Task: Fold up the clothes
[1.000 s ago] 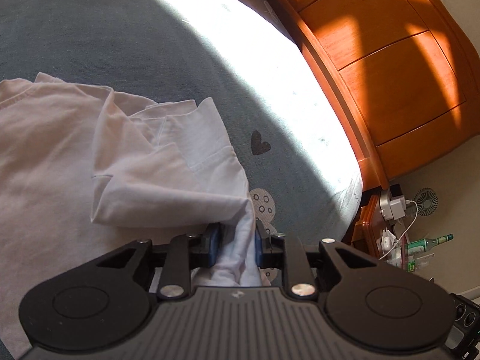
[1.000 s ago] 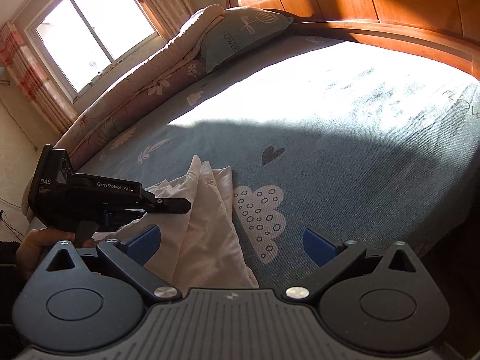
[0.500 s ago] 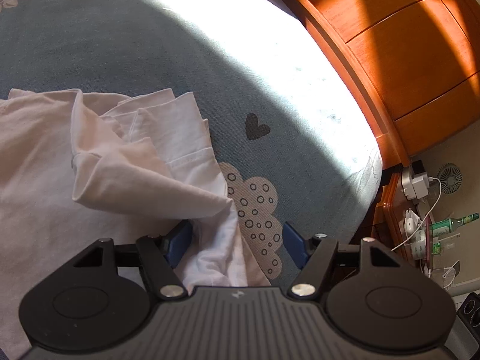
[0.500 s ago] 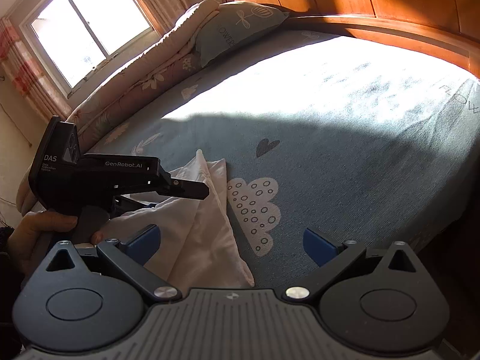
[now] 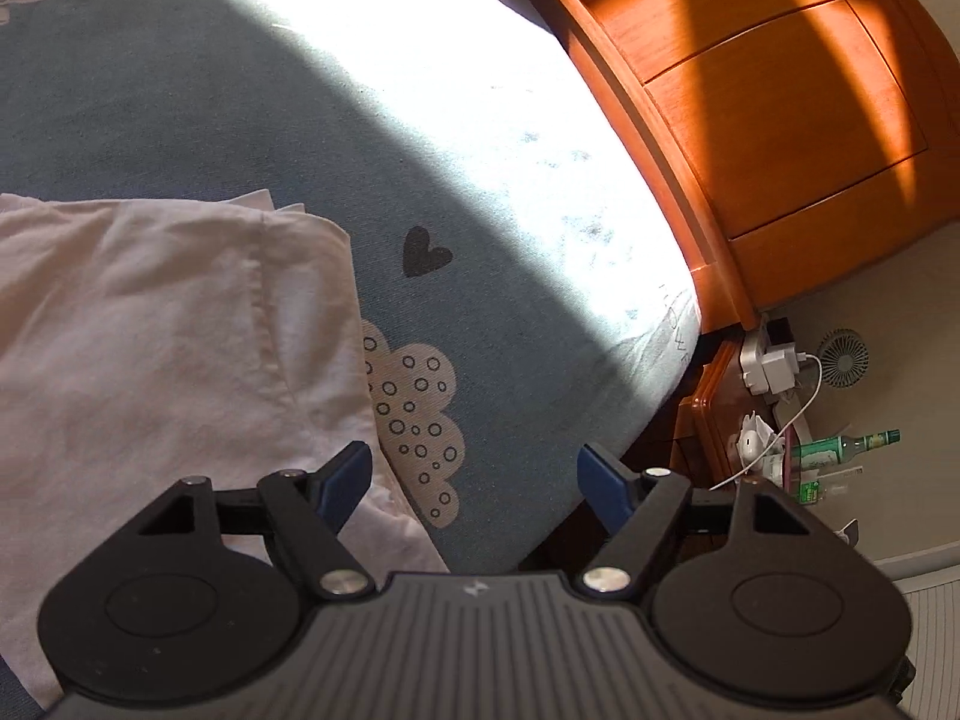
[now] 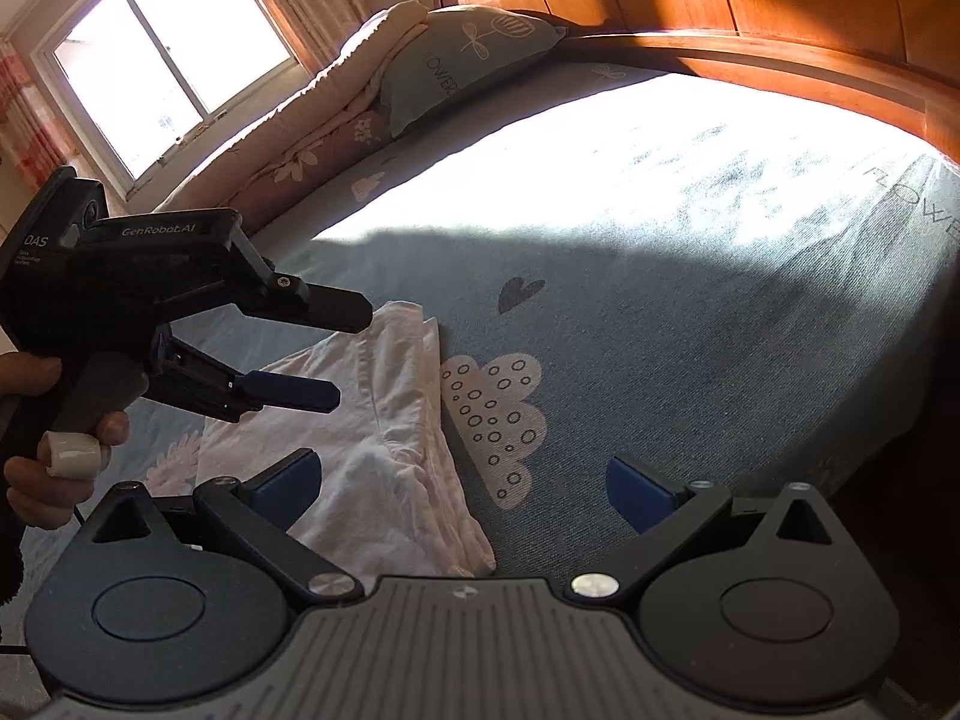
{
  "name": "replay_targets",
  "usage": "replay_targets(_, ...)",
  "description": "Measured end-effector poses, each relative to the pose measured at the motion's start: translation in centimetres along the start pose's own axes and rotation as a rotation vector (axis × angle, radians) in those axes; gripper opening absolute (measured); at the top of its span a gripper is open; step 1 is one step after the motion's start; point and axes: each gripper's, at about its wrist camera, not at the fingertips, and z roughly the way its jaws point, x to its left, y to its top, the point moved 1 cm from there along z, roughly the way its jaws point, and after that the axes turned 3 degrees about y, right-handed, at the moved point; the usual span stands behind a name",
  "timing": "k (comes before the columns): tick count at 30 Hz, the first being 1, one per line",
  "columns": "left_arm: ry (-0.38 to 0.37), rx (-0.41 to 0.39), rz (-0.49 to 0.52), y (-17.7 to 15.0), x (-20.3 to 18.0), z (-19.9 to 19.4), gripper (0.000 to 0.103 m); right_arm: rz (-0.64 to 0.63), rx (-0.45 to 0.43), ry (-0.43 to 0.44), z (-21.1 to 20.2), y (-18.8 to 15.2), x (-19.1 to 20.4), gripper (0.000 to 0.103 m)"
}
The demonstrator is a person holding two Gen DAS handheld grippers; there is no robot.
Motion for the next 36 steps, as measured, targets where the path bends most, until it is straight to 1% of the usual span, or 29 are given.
replay_targets(1,0.012,-0.013,0.007,-0.1,0.4,-0.5,0.076,-0.006,0.005,0.014,0.0,-0.1,0.1,0.103)
replay_targets(4,0.027,-0.033,-0.014,-0.4,2.6,-1.4,0.076,-0.024,0.018,0.056,0.1,-0.2,0.5,0.103)
replay_targets(7,0.076,-0.064,-0.017,-1.6,5.3,-2.5,0.076,-0.042,0.032,0.097,0.2,-0.4,0.9,0.103)
replay_targets(11,0.129,-0.111,0.043,-4.0,7.7,-3.9,0.076,-0.055,0.086,0.123,1.2,-1.4,0.9,0.103)
replay_targets(13,0.138,-0.139,0.075,-5.2,8.3,-4.4,0.076,-0.061,0.113,0.137,1.7,-2.0,0.9,0.099)
replay_targets(14,0.136,-0.153,0.084,-5.6,8.5,-4.6,0.076,-0.065,0.126,0.143,2.0,-2.2,0.9,0.097)
replay_targets(15,0.133,-0.165,0.093,-6.0,8.7,-4.7,0.076,-0.068,0.14,0.15,2.2,-2.5,0.9,0.088)
replay_targets(16,0.131,-0.175,0.088,-6.2,8.9,-4.7,0.076,-0.071,0.153,0.156,2.5,-2.7,0.9,0.082)
replay_targets(17,0.128,-0.184,0.081,-6.4,9.2,-4.8,0.076,-0.075,0.166,0.163,2.7,-3.0,0.9,0.081)
replay_targets(18,0.124,-0.189,0.074,-6.5,9.4,-4.8,0.076,-0.077,0.179,0.169,3.0,-3.2,0.9,0.077)
replay_targets(19,0.121,-0.19,0.069,-6.5,9.6,-4.9,0.076,-0.068,0.178,0.16,3.1,-3.2,0.6,0.075)
replay_targets(21,0.122,-0.181,0.079,-6.6,9.6,-4.8,0.076,-0.05,0.176,0.144,3.5,-3.2,-0.1,0.075)
replay_targets(25,0.132,-0.152,0.096,-6.7,9.8,-3.9,0.076,-0.038,0.143,0.201,3.9,-1.9,-0.5,0.074)
replay_targets(28,0.125,-0.147,0.066,-6.9,10.6,-3.3,0.076,0.003,0.168,0.218,4.8,-1.2,-1.1,0.073)
replay_targets(32,0.089,-0.16,0.037,-6.9,11.2,-3.4,0.077,0.039,0.208,0.237,4.8,-2.3,-1.8,0.073)
replay_targets(36,0.078,-0.158,0.019,-6.8,11.4,-3.4,0.077,0.075,0.249,0.256,4.9,-3.4,-2.5,0.073)
